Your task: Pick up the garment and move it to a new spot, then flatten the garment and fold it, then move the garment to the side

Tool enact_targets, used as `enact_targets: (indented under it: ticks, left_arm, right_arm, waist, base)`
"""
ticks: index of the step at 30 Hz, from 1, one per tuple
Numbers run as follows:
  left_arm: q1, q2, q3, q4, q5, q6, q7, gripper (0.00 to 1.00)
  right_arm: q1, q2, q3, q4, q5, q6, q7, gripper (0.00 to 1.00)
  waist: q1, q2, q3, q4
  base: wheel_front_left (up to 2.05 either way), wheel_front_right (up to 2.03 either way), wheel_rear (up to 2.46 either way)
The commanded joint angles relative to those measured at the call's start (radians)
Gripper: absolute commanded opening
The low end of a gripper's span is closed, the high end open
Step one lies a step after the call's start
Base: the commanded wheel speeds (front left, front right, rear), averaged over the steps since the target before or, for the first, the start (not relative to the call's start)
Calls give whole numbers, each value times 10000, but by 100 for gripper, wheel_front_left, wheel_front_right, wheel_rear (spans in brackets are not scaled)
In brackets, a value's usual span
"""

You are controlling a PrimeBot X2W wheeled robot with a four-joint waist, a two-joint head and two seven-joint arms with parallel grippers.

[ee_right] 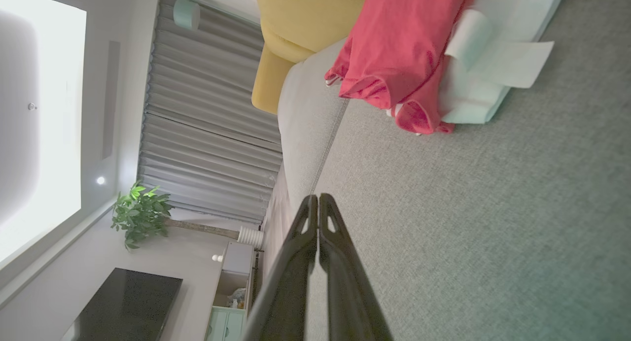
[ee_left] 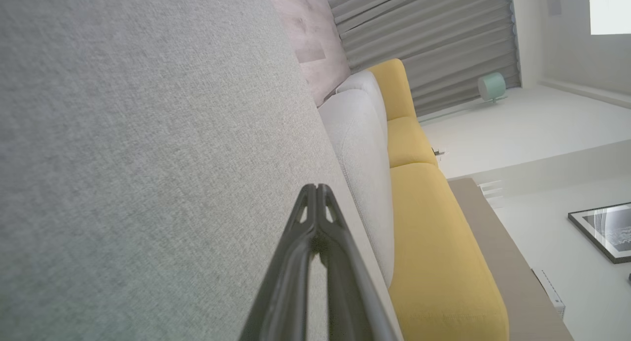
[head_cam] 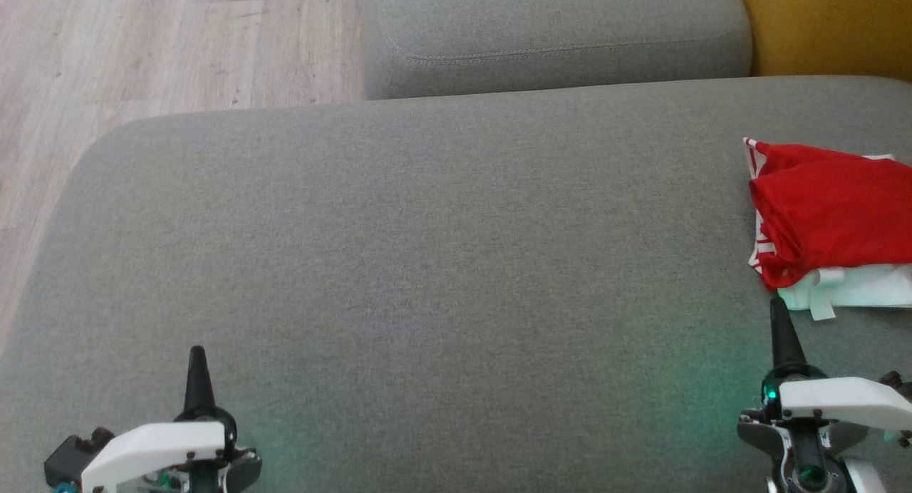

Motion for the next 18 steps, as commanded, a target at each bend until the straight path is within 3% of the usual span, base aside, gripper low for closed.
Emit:
enact_targets:
  ticks: [1, 18]
  left_arm:
    - [-592, 54, 393, -390, -232, -85, 93, 0]
    - [-738, 63, 764, -490, -1867, -221, 595, 0]
  right_arm:
    - [-612, -125, 79, -404, 306, -7, 103, 0]
    - [-683, -123, -207, -582, 2235, -8, 600, 0]
  waist:
    - [-1, 0, 2, 1]
    - [-1, 0, 33, 19]
  base:
    - [0, 0, 0]
    - [0, 0, 0]
